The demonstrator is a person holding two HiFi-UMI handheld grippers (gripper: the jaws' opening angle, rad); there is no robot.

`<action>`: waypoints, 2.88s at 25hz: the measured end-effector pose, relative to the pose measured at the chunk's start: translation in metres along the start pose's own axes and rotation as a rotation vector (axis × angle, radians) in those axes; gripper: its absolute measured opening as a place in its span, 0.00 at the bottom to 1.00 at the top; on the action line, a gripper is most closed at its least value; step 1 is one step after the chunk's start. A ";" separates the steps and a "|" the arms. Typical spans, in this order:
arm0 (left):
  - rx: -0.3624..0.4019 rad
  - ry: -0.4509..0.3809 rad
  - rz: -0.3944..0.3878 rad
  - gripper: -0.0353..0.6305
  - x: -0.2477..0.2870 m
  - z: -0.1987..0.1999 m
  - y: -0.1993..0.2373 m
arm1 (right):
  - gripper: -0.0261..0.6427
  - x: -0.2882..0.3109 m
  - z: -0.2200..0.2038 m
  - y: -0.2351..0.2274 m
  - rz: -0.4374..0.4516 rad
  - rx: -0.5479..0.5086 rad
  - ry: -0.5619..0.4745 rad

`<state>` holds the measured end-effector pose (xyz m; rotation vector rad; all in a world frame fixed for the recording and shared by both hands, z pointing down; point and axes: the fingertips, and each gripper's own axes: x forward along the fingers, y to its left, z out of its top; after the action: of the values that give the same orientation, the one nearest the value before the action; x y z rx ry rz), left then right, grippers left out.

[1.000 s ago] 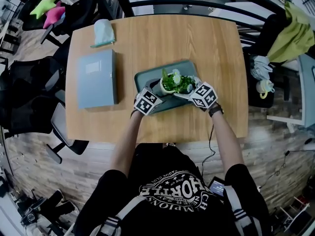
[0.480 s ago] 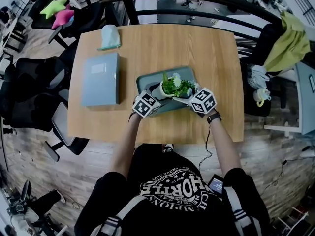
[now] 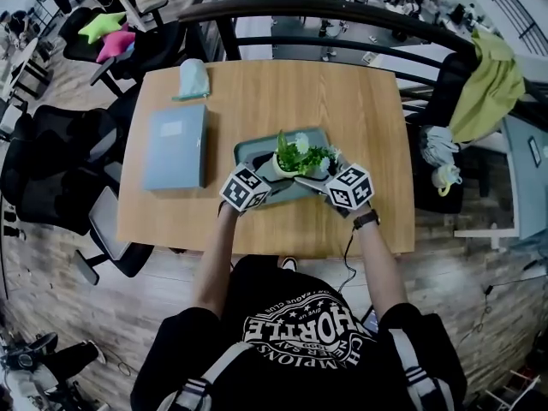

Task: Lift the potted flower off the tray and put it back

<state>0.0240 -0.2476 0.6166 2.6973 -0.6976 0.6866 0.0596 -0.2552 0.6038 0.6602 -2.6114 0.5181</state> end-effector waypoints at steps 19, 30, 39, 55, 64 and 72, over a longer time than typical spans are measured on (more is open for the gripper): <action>0.029 -0.046 -0.028 0.66 -0.058 0.074 -0.061 | 0.66 -0.077 0.061 0.058 -0.057 0.009 -0.049; 0.041 -0.122 -0.010 0.66 -0.099 0.109 -0.093 | 0.66 -0.114 0.095 0.097 -0.067 -0.026 -0.128; 0.092 -0.170 0.007 0.66 -0.128 0.132 -0.110 | 0.66 -0.135 0.119 0.123 -0.082 -0.079 -0.181; 0.159 -0.201 -0.009 0.66 -0.141 0.143 -0.135 | 0.65 -0.158 0.117 0.140 -0.085 -0.026 -0.270; 0.178 -0.211 0.006 0.66 -0.139 0.140 -0.141 | 0.65 -0.161 0.113 0.142 -0.079 -0.050 -0.267; 0.176 -0.184 0.026 0.66 -0.134 0.119 -0.133 | 0.65 -0.143 0.099 0.141 -0.070 -0.061 -0.233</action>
<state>0.0335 -0.1271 0.4289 2.9465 -0.7491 0.5332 0.0757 -0.1303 0.4187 0.8325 -2.7944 0.3573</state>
